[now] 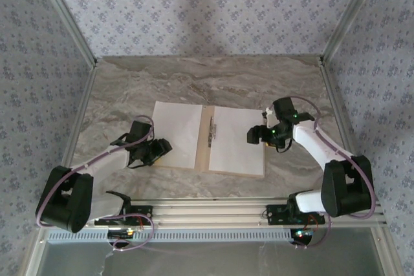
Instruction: Put the files into the folder
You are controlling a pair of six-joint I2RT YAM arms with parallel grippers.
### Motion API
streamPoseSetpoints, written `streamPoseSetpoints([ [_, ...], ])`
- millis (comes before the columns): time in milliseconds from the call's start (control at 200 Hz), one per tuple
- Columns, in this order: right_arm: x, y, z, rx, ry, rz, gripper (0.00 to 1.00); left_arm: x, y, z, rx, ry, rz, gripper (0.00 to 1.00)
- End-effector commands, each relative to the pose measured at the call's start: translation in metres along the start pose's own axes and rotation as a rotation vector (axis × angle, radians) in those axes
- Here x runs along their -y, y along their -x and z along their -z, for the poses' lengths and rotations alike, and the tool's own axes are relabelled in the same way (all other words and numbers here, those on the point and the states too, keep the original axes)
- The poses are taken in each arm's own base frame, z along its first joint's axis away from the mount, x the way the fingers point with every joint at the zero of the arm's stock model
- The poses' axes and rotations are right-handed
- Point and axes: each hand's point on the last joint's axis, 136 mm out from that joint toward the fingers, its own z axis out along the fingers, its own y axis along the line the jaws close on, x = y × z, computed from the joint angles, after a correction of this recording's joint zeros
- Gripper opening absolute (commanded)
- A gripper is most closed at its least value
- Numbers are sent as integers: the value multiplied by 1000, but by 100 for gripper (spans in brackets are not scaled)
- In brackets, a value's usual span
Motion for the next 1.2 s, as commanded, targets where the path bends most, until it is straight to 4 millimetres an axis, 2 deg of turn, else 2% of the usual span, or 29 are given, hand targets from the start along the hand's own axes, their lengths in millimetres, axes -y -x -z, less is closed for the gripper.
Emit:
streamPoseSetpoints([
  [0,-5,6,12,32,7,-15,84,-7,-15,-10,-42,20,27,58],
  [115,-9,8,12,50,33,-18,83,2,-20,-14,-46,4,26,58],
  [315,-9,-1,0,34,66,-51,82,14,-28,-17,-53,-5,19,57],
  [430,-10,1,-6,44,86,-50,82,18,-31,-18,-59,-8,14,57],
  [620,-23,-2,-19,27,143,-49,82,21,-32,-16,-59,0,1,57],
  [830,-30,-4,-28,6,141,-31,81,22,-22,-1,-30,70,-70,58],
  [919,-31,-2,-27,12,140,-24,81,28,-17,9,-12,79,-114,64],
  [1069,-31,-2,-27,15,135,-20,81,51,-6,22,5,55,-183,76],
  [1194,-31,-2,-25,18,138,-21,81,84,4,27,24,-34,-257,81],
])
